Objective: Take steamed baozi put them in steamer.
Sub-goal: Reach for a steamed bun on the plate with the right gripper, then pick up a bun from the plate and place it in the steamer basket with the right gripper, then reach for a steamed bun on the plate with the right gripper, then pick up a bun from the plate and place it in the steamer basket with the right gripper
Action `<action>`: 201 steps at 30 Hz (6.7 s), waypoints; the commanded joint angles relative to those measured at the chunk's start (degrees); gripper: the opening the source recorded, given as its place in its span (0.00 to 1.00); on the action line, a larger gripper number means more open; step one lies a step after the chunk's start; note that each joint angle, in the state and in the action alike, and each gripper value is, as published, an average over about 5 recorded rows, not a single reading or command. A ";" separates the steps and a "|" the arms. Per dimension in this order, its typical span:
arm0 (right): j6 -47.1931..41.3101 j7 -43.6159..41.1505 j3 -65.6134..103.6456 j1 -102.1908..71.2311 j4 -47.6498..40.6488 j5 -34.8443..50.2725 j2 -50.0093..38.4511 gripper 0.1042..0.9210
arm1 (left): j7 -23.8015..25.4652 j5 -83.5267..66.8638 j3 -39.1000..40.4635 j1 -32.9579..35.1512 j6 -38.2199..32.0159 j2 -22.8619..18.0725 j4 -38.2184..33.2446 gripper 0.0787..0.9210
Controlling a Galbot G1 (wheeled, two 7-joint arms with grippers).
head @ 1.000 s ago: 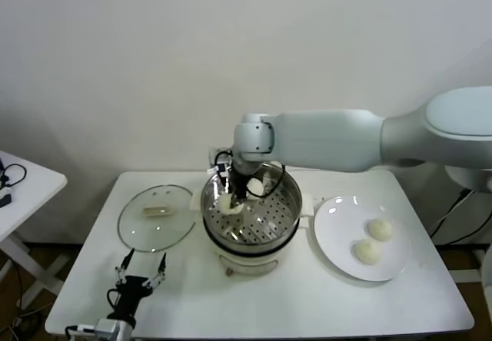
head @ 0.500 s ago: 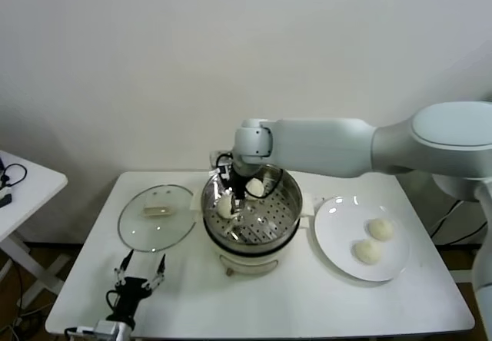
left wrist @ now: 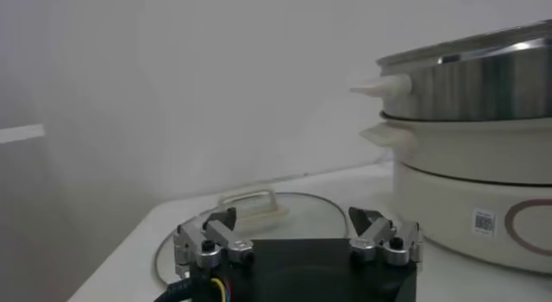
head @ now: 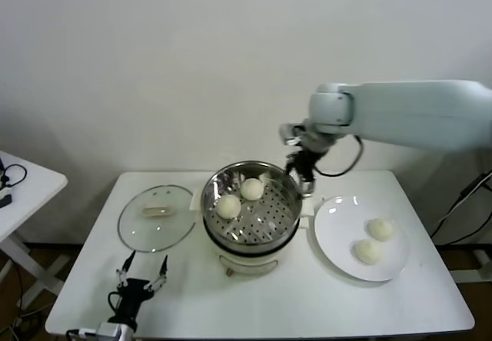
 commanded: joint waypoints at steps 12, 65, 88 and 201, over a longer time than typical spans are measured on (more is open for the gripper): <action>-0.95 8.69 11.17 -29.24 -0.93 -25.85 -25.23 0.88 | -0.22 1.22 -0.41 0.54 -0.10 -1.09 0.40 0.88; 24.34 -5.34 13.86 12.54 3.05 -12.93 -1.16 0.58 | -0.31 2.71 -0.09 1.09 -0.06 -0.91 0.47 0.88; 37.55 4.08 15.45 -14.05 7.98 -46.42 13.47 0.58 | -0.47 2.13 -0.80 0.48 -0.38 -1.46 0.97 0.88; 7.01 -3.56 -3.50 6.80 -7.22 -1.51 -7.03 0.48 | -0.39 3.80 -0.46 1.09 -0.45 -1.42 1.79 0.88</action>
